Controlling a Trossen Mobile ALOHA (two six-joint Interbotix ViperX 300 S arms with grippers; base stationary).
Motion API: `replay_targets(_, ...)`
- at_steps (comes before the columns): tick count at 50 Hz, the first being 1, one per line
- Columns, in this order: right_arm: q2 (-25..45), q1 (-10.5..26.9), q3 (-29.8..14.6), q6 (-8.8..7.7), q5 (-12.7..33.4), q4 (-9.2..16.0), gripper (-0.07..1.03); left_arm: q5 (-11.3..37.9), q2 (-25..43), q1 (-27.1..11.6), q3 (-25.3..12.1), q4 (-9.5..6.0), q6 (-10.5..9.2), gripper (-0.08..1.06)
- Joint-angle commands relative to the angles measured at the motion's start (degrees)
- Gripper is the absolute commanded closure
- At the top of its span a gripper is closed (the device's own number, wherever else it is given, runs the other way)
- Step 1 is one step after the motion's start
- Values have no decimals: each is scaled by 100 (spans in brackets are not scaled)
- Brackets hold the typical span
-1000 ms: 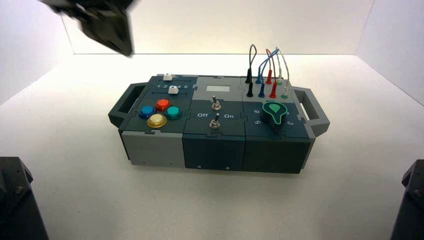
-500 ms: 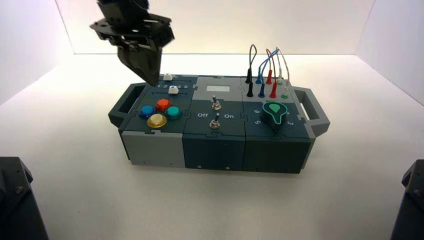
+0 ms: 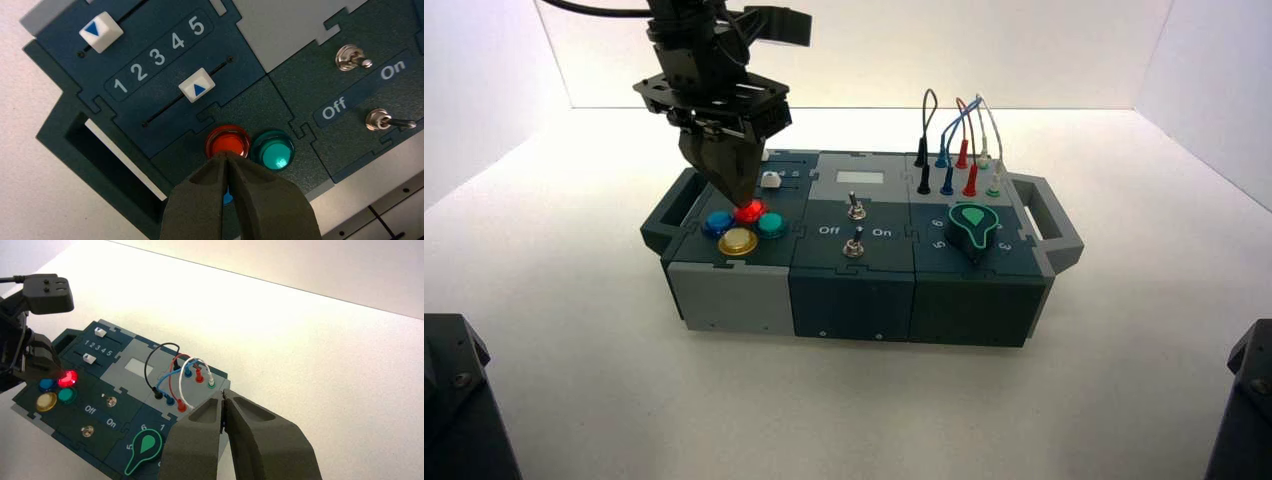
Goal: Push the red button with the left gripper.
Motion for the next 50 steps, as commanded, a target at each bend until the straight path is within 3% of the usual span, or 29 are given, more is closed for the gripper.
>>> replay_targets(1, 9, 0, -114, 18, -18, 9, 99, -9, 35, -18, -114, -18, 44, 101)
replay_targets(21, -44, 0, -114, 18, -9, 9, 99, 132, 53, -18, -88, -9, 53, 101)
replay_targets(37, 9, 0, -132, 105, 70, 26, 99, 1397, -642, -18, -79, -9, 53, 101)
replay_targets(50, 62, 0, -141, 114, 114, 26, 99, 1424, -861, -18, 9, 0, 18, 101)
